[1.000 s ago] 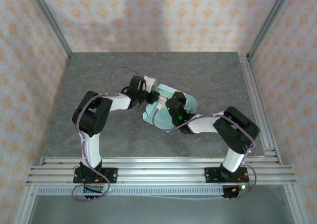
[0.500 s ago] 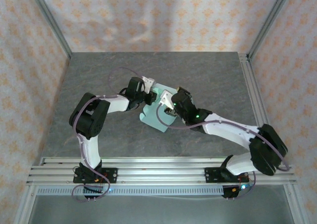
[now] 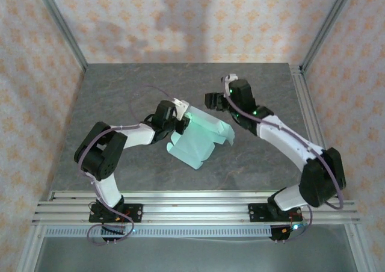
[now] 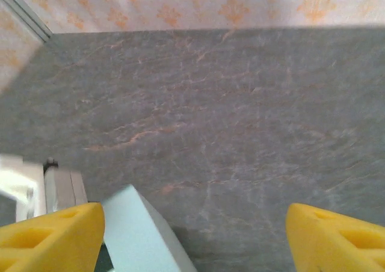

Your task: Fold the paper box

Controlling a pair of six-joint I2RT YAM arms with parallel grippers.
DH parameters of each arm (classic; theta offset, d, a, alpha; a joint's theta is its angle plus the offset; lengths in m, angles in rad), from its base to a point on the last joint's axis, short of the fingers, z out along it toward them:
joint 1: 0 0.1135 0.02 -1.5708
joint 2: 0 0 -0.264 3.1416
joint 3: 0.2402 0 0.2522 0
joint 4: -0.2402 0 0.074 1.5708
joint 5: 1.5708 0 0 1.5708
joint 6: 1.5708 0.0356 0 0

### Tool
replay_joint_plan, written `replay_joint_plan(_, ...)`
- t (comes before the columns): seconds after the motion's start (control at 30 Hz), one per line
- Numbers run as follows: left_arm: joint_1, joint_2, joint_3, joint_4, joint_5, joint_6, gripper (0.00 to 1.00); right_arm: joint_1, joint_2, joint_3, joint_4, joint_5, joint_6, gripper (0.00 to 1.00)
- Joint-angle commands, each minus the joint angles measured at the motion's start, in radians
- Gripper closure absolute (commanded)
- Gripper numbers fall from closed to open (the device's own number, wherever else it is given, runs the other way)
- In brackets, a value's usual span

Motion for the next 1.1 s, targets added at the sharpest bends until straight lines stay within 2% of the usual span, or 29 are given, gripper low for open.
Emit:
replay_joint_plan(0.0,-0.022,-0.036,-0.019,0.007,-0.078,0.035,0.90,-0.035,0.111,0.088,-0.161,-0.284,0.168,0.22)
replay_joint_plan(0.1,-0.039,-0.036,-0.055,0.056,-0.108,0.003,0.90,-0.053,0.202,0.132,-0.181,-0.441,0.207,0.22)
replay_joint_plan(0.2,-0.041,-0.034,-0.089,0.109,-0.108,-0.032,0.88,-0.058,0.247,0.149,-0.179,-0.518,0.223,0.22)
replay_joint_plan(0.33,-0.046,-0.027,-0.124,0.159,-0.104,-0.045,0.87,-0.064,0.287,0.155,-0.198,-0.499,0.223,0.23)
replay_joint_plan(0.6,-0.048,-0.030,-0.139,0.152,-0.090,-0.015,0.85,-0.065,0.363,0.135,-0.149,-0.576,0.256,0.26)
replay_joint_plan(0.73,-0.049,-0.014,-0.124,0.162,-0.081,-0.022,0.84,-0.066,0.413,0.162,-0.207,-0.537,0.226,0.27)
replay_joint_plan(1.07,-0.047,0.017,-0.111,0.204,-0.097,-0.049,0.79,-0.062,0.446,0.171,-0.252,-0.501,0.223,0.37)
